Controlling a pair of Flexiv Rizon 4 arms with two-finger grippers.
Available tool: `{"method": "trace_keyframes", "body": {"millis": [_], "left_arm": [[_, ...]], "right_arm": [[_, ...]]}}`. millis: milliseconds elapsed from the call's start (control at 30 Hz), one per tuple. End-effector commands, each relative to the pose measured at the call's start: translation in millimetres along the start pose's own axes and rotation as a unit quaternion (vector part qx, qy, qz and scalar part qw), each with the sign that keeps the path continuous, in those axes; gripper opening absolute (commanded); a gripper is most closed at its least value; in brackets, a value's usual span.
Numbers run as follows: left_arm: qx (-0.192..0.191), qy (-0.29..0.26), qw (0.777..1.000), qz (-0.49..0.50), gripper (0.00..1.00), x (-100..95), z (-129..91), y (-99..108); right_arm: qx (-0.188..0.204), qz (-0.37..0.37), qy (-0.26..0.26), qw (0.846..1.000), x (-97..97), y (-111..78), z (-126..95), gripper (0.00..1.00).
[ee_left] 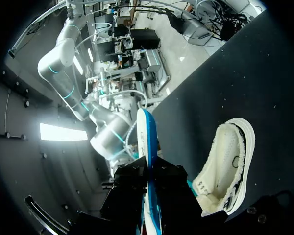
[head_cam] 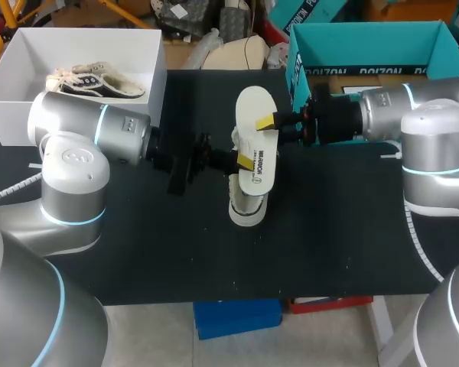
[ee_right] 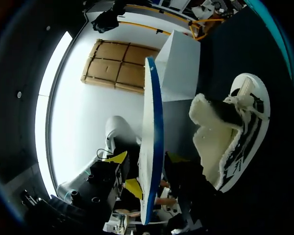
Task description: Take the shoe out of the shoebox, open the shoe tongue, remove and reinsert the insole, then place the shoe into the shoebox
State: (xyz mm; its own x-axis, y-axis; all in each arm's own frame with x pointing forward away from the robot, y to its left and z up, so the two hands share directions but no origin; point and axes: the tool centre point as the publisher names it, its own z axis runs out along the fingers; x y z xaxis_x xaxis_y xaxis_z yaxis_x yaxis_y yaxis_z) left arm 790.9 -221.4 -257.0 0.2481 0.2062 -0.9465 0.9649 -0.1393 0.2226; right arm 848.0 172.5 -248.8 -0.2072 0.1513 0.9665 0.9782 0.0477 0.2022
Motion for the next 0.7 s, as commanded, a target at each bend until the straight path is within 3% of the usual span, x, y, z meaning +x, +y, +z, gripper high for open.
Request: {"method": "trace_keyframes", "body": {"millis": [33, 67, 133, 467, 500, 533, 567, 700], "left_arm": [[0.000, 0.002, 1.000, 0.001, 0.00, -0.5, 0.3, -0.2], [0.000, 0.002, 1.000, 0.001, 0.00, -0.5, 0.3, -0.2], [0.000, 0.002, 1.000, 0.001, 0.00, -0.5, 0.3, -0.2], [0.000, 0.002, 1.000, 0.001, 0.00, -0.5, 0.3, -0.2], [-0.002, 0.016, 1.000, 0.009, 0.34, -1.1, -0.7, -0.9], [-0.004, 0.032, 0.999, 0.020, 0.91, -2.3, -3.1, -2.4], [-0.011, 0.049, 0.998, 0.024, 1.00, -3.0, -6.6, -3.2], [-0.053, 0.150, 0.986, 0.053, 1.00, -2.6, -30.4, -3.0]], "right_arm": [[-0.002, 0.002, -0.001, 1.000, -1.9, -2.3, 2.1, 0.40], [-0.002, 0.002, -0.001, 1.000, -2.0, -2.7, 1.6, 0.33], [-0.003, 0.003, -0.003, 1.000, -2.5, -3.5, 0.9, 0.00], [-0.002, 0.006, -0.010, 1.000, -2.9, -4.3, 0.6, 0.00], [-0.002, 0.006, -0.010, 1.000, -2.9, -4.3, 0.6, 0.00], [-0.002, 0.006, -0.010, 1.000, -2.9, -4.3, 0.6, 0.00], [-0.002, 0.006, -0.010, 1.000, -2.9, -4.3, 0.6, 0.00], [-0.002, 0.006, -0.010, 1.000, -2.9, -4.3, 0.6, 0.00]]}}
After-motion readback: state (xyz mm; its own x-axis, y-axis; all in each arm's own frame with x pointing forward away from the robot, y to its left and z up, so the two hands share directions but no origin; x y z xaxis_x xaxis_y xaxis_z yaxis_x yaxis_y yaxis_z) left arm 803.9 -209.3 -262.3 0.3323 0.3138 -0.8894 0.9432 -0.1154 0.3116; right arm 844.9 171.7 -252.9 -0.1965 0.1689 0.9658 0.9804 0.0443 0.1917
